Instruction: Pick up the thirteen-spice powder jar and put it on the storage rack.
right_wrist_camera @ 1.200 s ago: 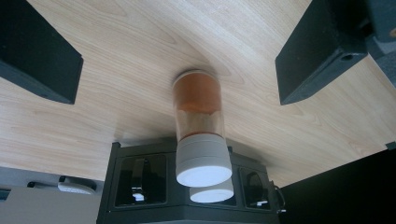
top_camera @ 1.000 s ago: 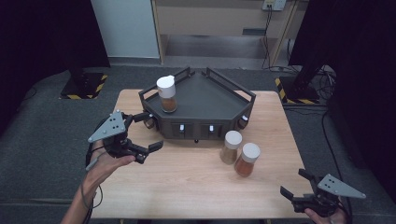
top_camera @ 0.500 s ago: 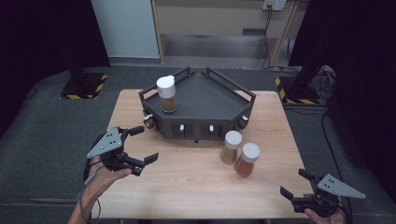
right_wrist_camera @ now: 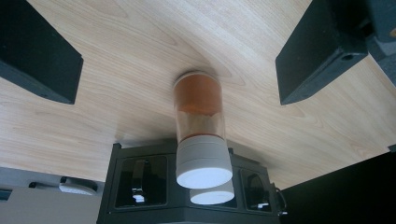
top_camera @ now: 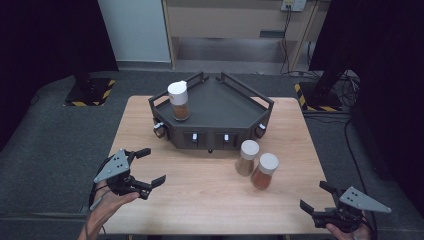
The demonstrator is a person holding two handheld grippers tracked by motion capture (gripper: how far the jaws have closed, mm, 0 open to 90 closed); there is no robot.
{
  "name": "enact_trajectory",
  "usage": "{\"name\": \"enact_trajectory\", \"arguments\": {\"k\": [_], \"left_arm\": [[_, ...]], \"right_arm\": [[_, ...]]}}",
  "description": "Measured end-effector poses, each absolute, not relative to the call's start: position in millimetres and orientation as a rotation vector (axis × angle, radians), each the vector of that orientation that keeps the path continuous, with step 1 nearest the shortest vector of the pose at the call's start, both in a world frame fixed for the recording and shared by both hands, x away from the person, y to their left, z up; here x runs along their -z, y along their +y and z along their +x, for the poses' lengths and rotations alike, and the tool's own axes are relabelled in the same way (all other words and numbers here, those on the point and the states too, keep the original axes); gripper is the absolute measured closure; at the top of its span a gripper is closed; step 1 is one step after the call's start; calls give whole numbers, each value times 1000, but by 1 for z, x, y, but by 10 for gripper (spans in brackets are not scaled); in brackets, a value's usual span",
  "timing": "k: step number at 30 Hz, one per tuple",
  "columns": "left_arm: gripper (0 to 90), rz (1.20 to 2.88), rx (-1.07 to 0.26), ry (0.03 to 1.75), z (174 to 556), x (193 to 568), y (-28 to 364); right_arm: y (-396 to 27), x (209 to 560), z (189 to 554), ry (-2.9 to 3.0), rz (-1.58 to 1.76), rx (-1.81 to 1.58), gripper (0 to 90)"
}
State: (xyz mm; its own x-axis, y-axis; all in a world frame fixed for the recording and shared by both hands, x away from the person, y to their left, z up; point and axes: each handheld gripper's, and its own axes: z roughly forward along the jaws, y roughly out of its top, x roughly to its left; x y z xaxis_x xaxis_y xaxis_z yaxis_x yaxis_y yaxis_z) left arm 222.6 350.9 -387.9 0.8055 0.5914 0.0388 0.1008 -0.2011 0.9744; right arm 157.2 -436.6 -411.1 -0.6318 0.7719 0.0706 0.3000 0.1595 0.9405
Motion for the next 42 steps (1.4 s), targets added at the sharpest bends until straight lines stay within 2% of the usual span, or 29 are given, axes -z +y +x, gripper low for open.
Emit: {"name": "enact_trajectory", "arguments": {"k": [15, 42], "left_arm": [[4, 1714, -474, 578, 206, 420, 358], [4, 1674, -497, 670, 191, 446, 375]], "right_arm": [[-436, 411, 157, 2015, 1016, -1474, 14], [-436, 410, 158, 2023, 1009, -1473, 14]]}}
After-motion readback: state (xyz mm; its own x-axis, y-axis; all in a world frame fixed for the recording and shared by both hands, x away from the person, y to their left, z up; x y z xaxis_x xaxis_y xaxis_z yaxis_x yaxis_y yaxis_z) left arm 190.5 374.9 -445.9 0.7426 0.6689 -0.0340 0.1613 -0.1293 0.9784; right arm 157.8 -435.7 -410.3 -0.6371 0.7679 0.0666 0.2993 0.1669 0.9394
